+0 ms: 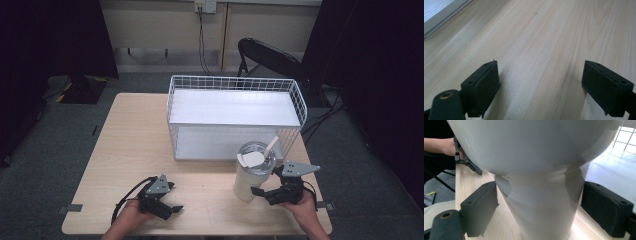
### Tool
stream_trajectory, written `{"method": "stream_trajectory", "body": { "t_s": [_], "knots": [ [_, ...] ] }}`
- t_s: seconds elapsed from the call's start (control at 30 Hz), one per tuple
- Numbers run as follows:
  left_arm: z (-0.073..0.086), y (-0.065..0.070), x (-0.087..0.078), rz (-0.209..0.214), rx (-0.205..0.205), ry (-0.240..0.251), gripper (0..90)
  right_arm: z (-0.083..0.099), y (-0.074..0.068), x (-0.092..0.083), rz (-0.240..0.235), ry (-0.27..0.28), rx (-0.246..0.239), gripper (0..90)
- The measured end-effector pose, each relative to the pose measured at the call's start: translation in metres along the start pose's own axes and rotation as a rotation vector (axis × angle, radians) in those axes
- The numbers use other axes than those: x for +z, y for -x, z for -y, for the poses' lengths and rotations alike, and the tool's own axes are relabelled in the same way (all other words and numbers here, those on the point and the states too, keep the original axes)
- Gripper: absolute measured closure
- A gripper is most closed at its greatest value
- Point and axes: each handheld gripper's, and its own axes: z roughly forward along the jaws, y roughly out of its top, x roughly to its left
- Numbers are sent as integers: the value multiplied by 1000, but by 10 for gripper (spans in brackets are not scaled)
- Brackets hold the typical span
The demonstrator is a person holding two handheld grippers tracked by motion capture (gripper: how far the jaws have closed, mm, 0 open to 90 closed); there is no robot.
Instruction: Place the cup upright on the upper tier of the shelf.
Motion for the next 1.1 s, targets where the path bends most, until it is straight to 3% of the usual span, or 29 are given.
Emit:
{"method": "stream_trajectory", "body": {
  "t_s": [0.5, 1.1],
  "knots": [
    [0, 0, 0, 0, 0, 0, 140, -1, -1, 15, 16, 57, -37, 79],
    [0, 0, 0, -1, 0, 0, 140, 2, 1, 20, 1, 85, -23, 67]
  ]
}}
